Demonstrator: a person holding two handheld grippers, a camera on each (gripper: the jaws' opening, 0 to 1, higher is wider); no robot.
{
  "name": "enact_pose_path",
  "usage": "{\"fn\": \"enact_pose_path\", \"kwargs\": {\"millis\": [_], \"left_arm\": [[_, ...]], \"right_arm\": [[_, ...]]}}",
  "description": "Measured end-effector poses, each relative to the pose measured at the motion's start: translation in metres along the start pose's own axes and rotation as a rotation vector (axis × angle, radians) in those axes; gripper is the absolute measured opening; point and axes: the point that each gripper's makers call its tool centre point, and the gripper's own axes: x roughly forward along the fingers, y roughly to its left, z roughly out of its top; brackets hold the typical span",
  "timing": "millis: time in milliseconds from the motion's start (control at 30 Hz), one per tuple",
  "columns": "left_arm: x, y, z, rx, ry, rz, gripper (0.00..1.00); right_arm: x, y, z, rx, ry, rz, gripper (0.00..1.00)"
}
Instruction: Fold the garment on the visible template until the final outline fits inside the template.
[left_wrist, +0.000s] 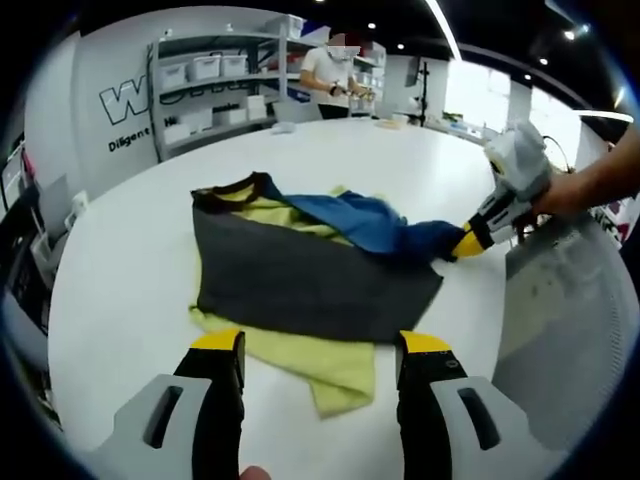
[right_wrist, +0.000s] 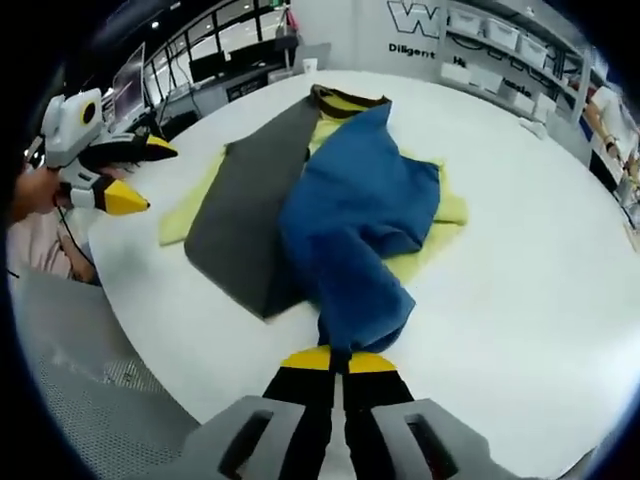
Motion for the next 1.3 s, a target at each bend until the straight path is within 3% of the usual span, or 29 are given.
{"fn": "enact_pose_path", "kwargs": {"millis": [167, 533, 967, 1300], "left_arm": [[0.0, 0.003, -0.004, 0.0, 0.009, 0.002, 0.57], [0.006, -0.002, -0.003, -0.013, 0.003, -0.002, 0.57], [0.008, -0.001, -0.001, -0.028, -0.002, 0.012, 0.57], [0.001, 0.006, -0.001, -0.046, -0.004, 0.048, 0.57]], "right_arm": [[-0.015, -0.02, 0.03, -0.052, -0.089, -0.047, 0.0], [-0.049, -0.06, 0.086, -0.122, -0.184, -0.106, 0.0], [-0.086, -0.108, 0.169, -0.235, -0.285, -0.168, 0.0], [-0.102, -0.137, 0.199, -0.27, -0.305, -0.205, 0.0]]}}
